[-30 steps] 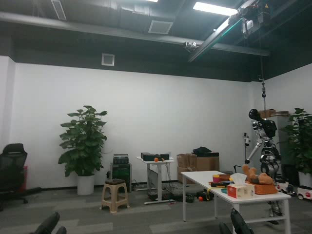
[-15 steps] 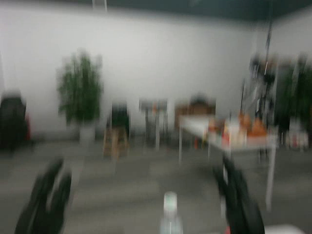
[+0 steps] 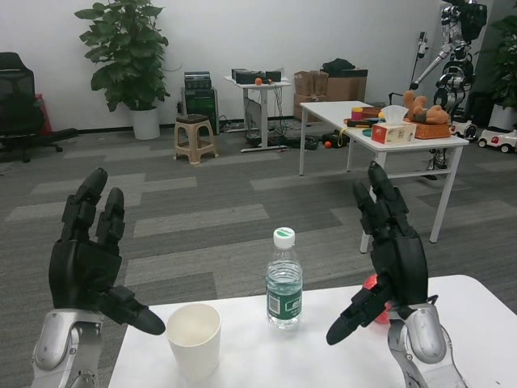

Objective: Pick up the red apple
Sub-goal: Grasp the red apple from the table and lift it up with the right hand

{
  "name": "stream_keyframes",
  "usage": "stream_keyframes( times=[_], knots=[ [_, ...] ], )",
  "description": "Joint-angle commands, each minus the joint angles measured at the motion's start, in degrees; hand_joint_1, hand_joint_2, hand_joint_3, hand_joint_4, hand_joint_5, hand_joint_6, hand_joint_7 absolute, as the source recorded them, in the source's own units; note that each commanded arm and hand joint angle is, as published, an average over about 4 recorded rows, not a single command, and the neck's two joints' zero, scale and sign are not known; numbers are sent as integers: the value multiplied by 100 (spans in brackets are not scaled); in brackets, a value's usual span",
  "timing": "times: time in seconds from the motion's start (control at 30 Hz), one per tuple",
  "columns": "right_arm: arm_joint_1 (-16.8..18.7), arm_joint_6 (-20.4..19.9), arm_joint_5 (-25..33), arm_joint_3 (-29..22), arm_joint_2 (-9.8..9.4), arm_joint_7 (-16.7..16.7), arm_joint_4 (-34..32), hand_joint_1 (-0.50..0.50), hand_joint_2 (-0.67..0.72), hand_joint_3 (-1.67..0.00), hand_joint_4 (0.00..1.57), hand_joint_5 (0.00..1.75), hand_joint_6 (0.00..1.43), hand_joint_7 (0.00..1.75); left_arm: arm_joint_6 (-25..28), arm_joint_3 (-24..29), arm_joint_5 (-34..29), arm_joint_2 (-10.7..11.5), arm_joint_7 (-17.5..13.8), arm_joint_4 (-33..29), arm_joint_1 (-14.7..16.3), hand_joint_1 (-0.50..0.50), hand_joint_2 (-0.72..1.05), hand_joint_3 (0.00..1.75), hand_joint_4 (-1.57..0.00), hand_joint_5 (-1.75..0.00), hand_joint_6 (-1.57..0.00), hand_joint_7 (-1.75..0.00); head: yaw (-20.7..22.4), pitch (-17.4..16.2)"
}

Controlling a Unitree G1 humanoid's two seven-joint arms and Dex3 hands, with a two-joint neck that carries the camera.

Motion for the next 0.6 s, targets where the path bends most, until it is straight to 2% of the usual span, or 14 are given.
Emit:
stream_keyframes(
  times=[0.03, 0.13, 0.2, 0.3, 0.4, 0.6],
  knots=[
    [71, 42, 38, -192, -58, 18, 259, -46, 71, 0, 0, 0, 0, 0, -1, -6, -31, 73, -12, 5, 103, -43, -55, 7, 0, 0, 0, -42, -59, 24],
    [90, 42, 45, -427, -62, 42, 775, -44, 72, 0, 0, 0, 0, 0, -25, -2, -55, 76, -12, -17, 158, -43, -55, 2, 0, 0, 0, -42, -203, 93],
    [84, 42, 49, -557, -84, 57, 1208, -42, 72, 0, 0, 0, 0, 0, -49, -2, -77, 73, -12, -21, 182, -43, -55, 7, 0, 0, 0, -42, -290, 127],
    [42, 42, 67, -669, -137, 75, 1720, -44, 69, 0, 0, 0, 0, 0, -65, -6, -86, 67, -12, -21, 199, -43, -55, 9, 0, 0, 0, -42, -406, 172],
    [-24, 42, 78, -733, -164, 99, 2104, -46, 71, 0, 0, 0, 0, 0, -69, -11, -86, 58, -12, -30, 215, -43, -55, 2, 0, 0, 0, -42, -537, 192],
    [-138, 42, 74, -823, -227, 198, 2739, -43, 69, 0, 0, 0, 0, 0, -78, -9, -86, 29, -12, -46, 246, -43, -55, 9, 0, 0, 0, -42, -704, 198]
  ],
)
